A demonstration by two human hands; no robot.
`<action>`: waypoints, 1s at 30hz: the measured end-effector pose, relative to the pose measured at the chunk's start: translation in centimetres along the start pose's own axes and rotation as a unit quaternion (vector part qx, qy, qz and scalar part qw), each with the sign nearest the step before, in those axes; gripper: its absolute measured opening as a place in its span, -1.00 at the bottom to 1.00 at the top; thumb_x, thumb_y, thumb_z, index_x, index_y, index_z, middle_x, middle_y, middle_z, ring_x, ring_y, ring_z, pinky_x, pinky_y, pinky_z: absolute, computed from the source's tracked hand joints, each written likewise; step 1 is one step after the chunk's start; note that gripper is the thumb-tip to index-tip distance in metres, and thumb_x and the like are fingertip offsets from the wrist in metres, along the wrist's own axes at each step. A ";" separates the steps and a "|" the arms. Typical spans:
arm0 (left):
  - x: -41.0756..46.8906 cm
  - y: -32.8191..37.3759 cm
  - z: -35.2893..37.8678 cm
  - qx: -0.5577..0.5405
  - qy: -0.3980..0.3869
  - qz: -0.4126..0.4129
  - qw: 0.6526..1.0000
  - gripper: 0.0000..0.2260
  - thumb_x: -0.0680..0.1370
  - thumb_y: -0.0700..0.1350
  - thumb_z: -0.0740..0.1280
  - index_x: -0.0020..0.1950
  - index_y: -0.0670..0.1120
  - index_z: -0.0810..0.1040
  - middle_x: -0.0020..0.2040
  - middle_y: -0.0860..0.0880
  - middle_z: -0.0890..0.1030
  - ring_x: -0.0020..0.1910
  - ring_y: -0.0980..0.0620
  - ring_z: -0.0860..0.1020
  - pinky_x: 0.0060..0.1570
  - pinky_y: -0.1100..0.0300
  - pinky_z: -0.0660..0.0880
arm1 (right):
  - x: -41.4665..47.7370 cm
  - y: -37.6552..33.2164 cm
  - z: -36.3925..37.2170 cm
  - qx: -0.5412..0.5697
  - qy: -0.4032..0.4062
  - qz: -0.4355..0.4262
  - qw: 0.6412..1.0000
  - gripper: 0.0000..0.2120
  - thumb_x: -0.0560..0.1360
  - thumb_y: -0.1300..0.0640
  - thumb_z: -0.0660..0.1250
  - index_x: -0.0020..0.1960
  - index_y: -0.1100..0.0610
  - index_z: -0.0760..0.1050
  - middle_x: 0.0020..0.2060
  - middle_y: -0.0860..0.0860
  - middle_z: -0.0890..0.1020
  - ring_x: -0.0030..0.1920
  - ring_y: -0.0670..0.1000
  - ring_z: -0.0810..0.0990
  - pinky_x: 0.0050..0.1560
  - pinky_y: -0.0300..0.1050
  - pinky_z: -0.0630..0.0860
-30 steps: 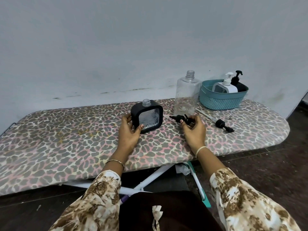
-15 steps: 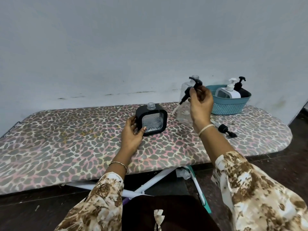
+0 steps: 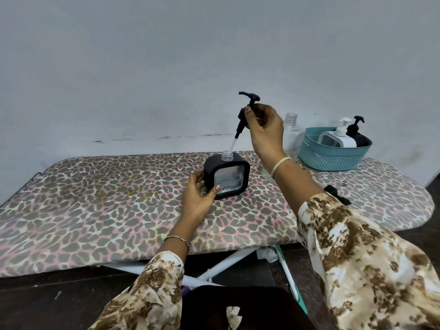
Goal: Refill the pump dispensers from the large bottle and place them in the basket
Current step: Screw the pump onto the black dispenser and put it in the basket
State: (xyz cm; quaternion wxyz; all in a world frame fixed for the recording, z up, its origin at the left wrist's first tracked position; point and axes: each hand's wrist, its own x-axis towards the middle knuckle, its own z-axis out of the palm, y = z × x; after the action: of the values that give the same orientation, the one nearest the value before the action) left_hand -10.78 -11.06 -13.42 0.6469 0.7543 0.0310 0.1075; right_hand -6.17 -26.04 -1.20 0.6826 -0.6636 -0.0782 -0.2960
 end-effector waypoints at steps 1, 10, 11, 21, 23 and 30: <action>0.0 0.0 0.0 -0.001 0.000 0.001 1.000 -0.46 0.46 -0.26 0.45 0.38 -0.09 0.34 0.33 -0.05 0.48 0.21 0.08 0.46 0.25 0.14 0.46 | 0.0 0.3 0.1 -0.003 -0.010 0.003 1.000 -0.90 0.53 0.12 0.36 0.02 0.11 0.50 -0.08 0.06 0.68 -0.03 0.02 0.68 0.10 0.12 0.58; 0.6 -0.5 0.2 -0.004 0.024 0.001 1.000 -0.45 0.41 -0.18 0.52 0.34 -0.07 0.38 0.24 -0.04 0.53 0.18 0.02 0.53 0.21 0.05 0.53 | -1.1 3.1 0.2 -0.088 -0.125 0.033 0.988 -0.82 0.55 0.10 0.34 0.11 0.14 0.50 0.00 0.05 0.68 0.05 -0.02 0.65 0.18 0.01 0.53; 0.6 -0.5 0.2 -0.002 0.023 0.004 1.000 -0.45 0.42 -0.17 0.51 0.34 -0.06 0.37 0.24 -0.04 0.53 0.18 0.02 0.53 0.21 0.04 0.53 | -1.3 3.3 0.1 -0.078 -0.123 0.038 0.989 -0.82 0.55 0.11 0.34 0.12 0.15 0.49 0.00 0.06 0.68 0.05 -0.02 0.65 0.19 -0.01 0.53; 0.6 -0.6 0.3 0.052 0.012 0.032 0.998 -0.41 0.46 -0.06 0.48 0.42 -0.06 0.31 0.31 -0.03 0.49 0.24 0.08 0.46 0.31 0.12 0.43 | -2.4 5.0 -0.5 -0.133 -0.206 0.059 0.968 -0.77 0.52 0.14 0.39 0.15 0.20 0.57 -0.01 0.03 0.67 0.05 -0.02 0.63 0.15 -0.16 0.50; 0.6 -0.6 0.3 0.058 0.000 0.038 0.998 -0.38 0.46 -0.03 0.47 0.45 -0.06 0.29 0.34 -0.04 0.47 0.27 0.07 0.45 0.32 0.14 0.41 | -2.7 5.1 -0.5 -0.126 -0.196 0.065 0.970 -0.77 0.51 0.15 0.40 0.14 0.20 0.59 -0.04 0.04 0.68 0.02 -0.03 0.64 0.12 -0.17 0.51; 0.2 -0.2 0.2 0.068 -0.006 0.038 0.997 -0.42 0.48 -0.07 0.45 0.44 -0.10 0.30 0.33 -0.08 0.49 0.20 0.10 0.44 0.15 0.34 0.36 | -3.2 4.8 0.1 -0.177 -0.122 0.049 0.976 -0.67 0.32 0.07 0.58 -0.04 0.12 0.50 -0.21 -0.09 0.60 -0.20 -0.20 0.55 -0.14 -0.30 0.53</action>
State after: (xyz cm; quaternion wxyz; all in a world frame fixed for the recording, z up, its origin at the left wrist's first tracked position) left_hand -10.49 -11.17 -13.56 0.5899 0.7977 0.0052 0.1251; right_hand -6.30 -25.30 -6.89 0.5536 -0.8077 -0.0747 -0.1888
